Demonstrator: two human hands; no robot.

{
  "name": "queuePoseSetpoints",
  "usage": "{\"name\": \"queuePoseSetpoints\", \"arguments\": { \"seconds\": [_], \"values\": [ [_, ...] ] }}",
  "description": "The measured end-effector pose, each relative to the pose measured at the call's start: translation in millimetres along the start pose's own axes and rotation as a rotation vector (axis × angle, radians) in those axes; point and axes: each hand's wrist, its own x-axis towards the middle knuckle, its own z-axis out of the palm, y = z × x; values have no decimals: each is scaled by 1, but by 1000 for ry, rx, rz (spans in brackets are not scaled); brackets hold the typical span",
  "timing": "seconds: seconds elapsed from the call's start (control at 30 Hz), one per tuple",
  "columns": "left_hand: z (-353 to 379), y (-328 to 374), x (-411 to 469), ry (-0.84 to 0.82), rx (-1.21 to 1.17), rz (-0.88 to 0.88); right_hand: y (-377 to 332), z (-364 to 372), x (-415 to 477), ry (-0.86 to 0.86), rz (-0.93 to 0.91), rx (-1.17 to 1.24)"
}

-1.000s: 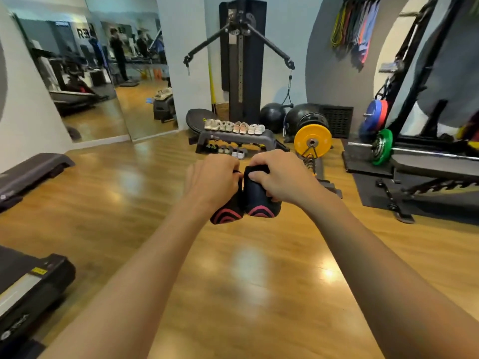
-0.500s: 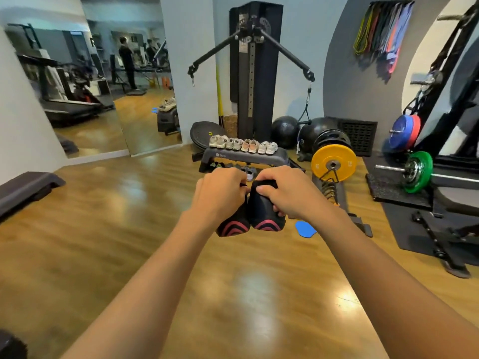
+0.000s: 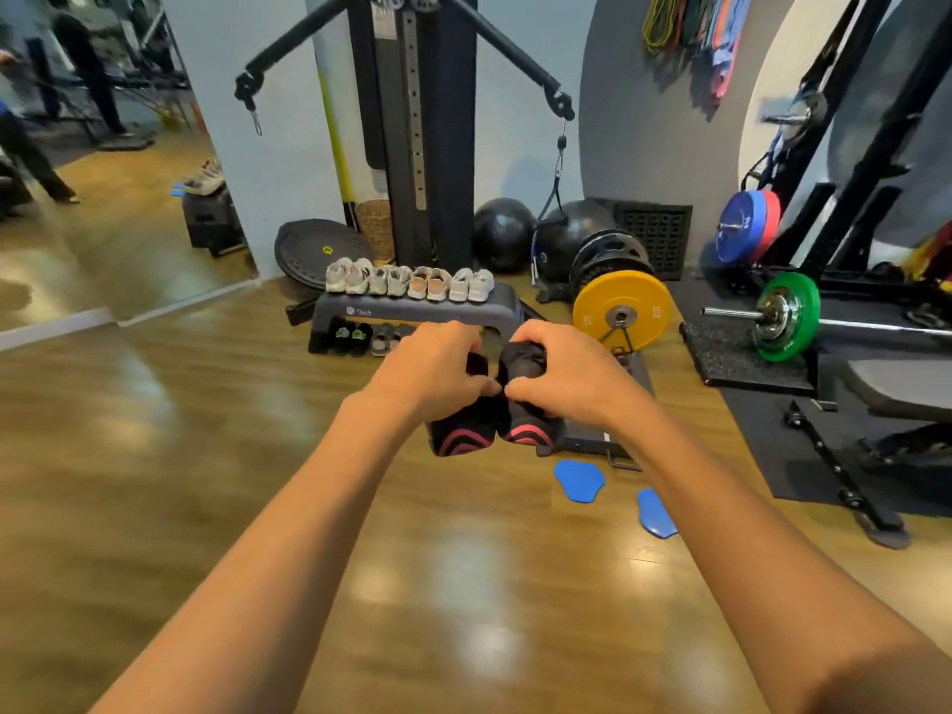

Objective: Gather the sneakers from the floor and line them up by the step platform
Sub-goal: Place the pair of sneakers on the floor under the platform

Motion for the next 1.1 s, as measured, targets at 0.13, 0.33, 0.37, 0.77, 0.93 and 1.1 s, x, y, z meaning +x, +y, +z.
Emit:
{"name": "queuePoseSetpoints", "arguments": {
  "seconds": [0.13, 0.33, 0.37, 0.77, 0.93, 1.1],
  "values": [
    [23, -50, 92, -113, -31, -40, 33, 20, 106, -99, 1, -1],
    [52, -132, 227, -124, -14, -112, 70, 51, 263, -176, 8, 41],
    [59, -147, 252, -128, -3, -111, 78, 58, 290, -190, 15, 60],
    [130, -300, 524, -243, 11, -39, 167, 130, 573, -134, 145, 62],
    [168, -360, 626, -453, -61, -37, 229, 177, 676, -156, 240, 93],
    [217, -420, 709, -473, -14, -142, 278, 235, 777, -206, 294, 88]
  ]
}}
